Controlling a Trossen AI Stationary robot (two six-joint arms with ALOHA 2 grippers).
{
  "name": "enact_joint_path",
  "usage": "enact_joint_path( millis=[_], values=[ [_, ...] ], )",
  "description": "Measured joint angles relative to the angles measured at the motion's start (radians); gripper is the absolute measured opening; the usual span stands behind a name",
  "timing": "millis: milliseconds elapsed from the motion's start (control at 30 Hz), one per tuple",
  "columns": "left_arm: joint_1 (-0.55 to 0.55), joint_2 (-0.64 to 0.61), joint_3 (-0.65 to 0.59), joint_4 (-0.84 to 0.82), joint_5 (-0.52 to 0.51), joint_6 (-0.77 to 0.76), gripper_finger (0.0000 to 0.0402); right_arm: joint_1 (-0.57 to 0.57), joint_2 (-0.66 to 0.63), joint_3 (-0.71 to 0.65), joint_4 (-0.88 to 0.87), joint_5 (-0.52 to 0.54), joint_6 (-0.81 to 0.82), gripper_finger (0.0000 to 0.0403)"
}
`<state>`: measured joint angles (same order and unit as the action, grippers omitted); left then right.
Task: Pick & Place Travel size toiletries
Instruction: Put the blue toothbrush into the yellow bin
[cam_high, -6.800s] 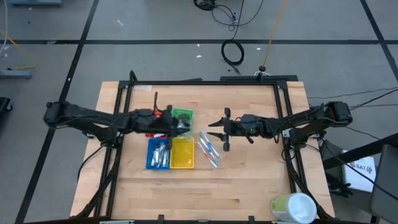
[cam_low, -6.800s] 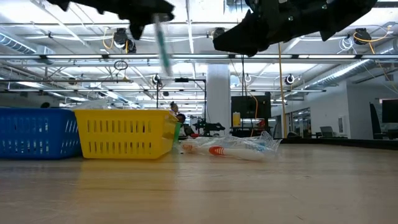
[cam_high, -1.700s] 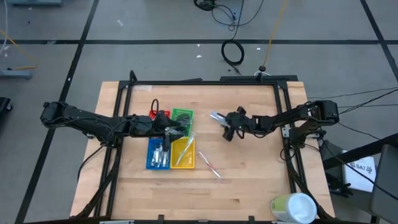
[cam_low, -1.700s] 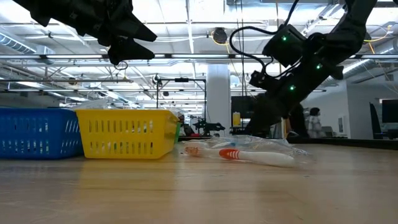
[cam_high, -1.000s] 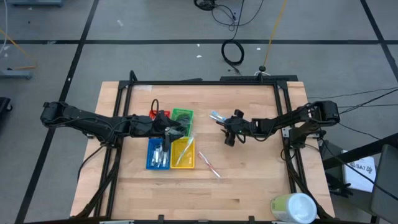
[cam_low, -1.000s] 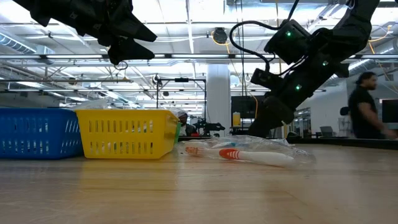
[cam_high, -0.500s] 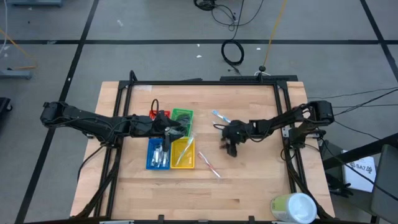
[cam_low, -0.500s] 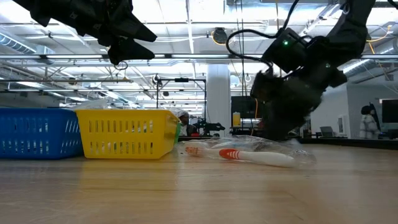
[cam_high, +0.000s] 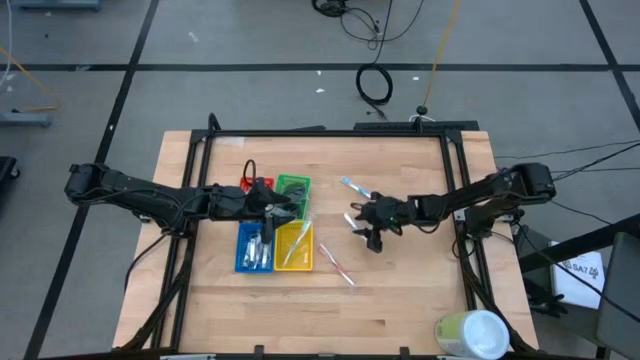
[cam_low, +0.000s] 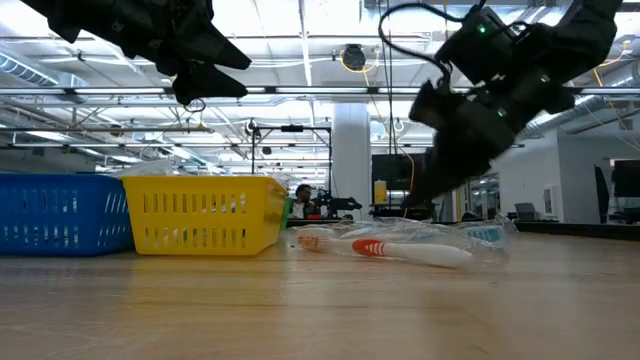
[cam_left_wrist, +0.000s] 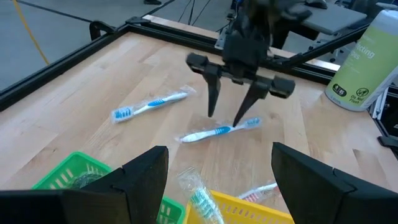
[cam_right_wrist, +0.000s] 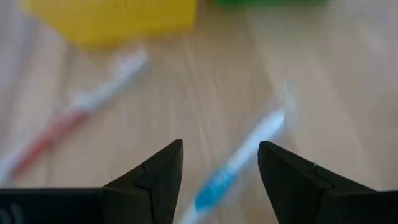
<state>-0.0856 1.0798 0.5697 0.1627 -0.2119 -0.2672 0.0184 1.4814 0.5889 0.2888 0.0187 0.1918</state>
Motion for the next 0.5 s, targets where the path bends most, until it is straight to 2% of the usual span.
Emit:
enact_joint_path(
  millis=[267, 333, 433, 500],
  values=[
    [0.000, 0.000, 0.000, 0.008, -0.003, -0.003, 0.0280, 0.107, 0.110, 0.000, -0.034, 0.040, 0.150, 0.0196],
    [0.000, 0.000, 0.000, 0.018, -0.011, -0.003, 0.0280, 0.122, 0.130, 0.003, -0.043, 0.079, 0.159, 0.0195],
    [0.000, 0.000, 0.000, 0.026, -0.025, -0.003, 0.0280, 0.131, 0.168, 0.005, -0.061, 0.133, 0.152, 0.0177],
    [0.000, 0.000, 0.000, 0.026, -0.026, -0.002, 0.0280, 0.130, 0.186, 0.005, -0.065, 0.135, 0.127, 0.0151]
  ],
)
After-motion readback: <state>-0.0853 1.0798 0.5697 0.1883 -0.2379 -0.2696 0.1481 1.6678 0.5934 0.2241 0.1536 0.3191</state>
